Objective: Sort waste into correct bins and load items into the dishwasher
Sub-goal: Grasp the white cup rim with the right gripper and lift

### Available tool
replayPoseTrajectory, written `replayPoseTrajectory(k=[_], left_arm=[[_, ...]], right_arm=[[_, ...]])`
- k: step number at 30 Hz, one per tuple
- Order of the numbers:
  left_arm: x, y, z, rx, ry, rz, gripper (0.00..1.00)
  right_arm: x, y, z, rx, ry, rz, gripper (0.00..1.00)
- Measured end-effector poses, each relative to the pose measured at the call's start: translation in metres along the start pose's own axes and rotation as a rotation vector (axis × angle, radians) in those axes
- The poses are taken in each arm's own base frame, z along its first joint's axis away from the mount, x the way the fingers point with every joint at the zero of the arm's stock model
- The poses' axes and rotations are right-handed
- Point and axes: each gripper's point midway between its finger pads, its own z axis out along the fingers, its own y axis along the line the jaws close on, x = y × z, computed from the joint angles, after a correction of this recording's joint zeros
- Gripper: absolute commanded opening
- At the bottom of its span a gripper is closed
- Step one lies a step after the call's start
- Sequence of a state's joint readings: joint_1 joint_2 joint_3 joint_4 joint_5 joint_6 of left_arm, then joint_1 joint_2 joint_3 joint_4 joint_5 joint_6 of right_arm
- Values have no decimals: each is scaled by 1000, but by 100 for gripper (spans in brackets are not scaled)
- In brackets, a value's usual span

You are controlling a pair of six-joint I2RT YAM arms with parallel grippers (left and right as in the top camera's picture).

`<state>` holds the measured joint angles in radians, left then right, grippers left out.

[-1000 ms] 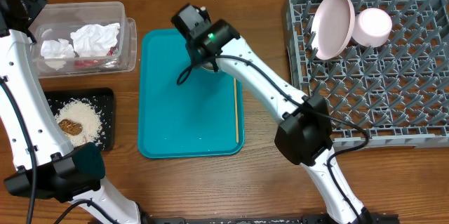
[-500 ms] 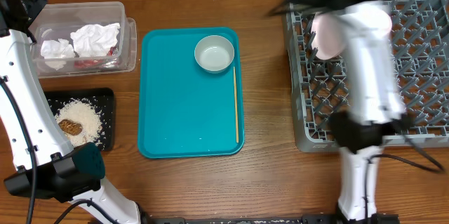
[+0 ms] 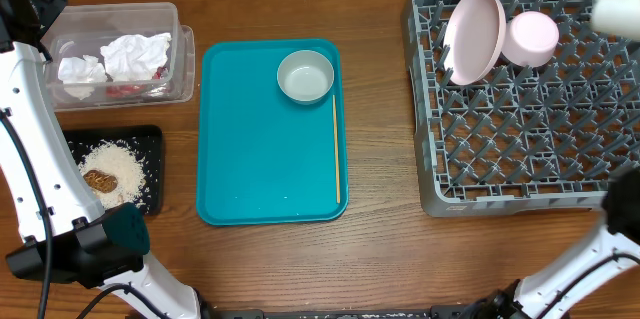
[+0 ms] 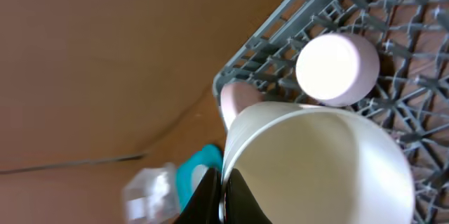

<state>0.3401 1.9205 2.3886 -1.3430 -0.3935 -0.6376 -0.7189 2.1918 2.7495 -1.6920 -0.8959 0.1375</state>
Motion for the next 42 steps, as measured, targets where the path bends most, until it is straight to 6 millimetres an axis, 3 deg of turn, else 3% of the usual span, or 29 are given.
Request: replayPoseTrajectory(k=[5, 15, 21, 32, 42], left_arm=[[0, 0, 0, 0, 0, 0, 100], [0, 0, 0, 0, 0, 0, 100], [0, 0, 0, 0, 0, 0, 100], [0, 0, 0, 0, 0, 0, 100], [0, 0, 0, 0, 0, 0, 100]], right_arm=[[3, -29, 8, -152, 68, 55, 4], [19, -104, 79, -376, 122, 118, 4], [39, -145, 109, -401, 131, 211, 4], [42, -159, 116, -334, 143, 322, 4], [34, -169, 110, -197, 99, 349, 4]])
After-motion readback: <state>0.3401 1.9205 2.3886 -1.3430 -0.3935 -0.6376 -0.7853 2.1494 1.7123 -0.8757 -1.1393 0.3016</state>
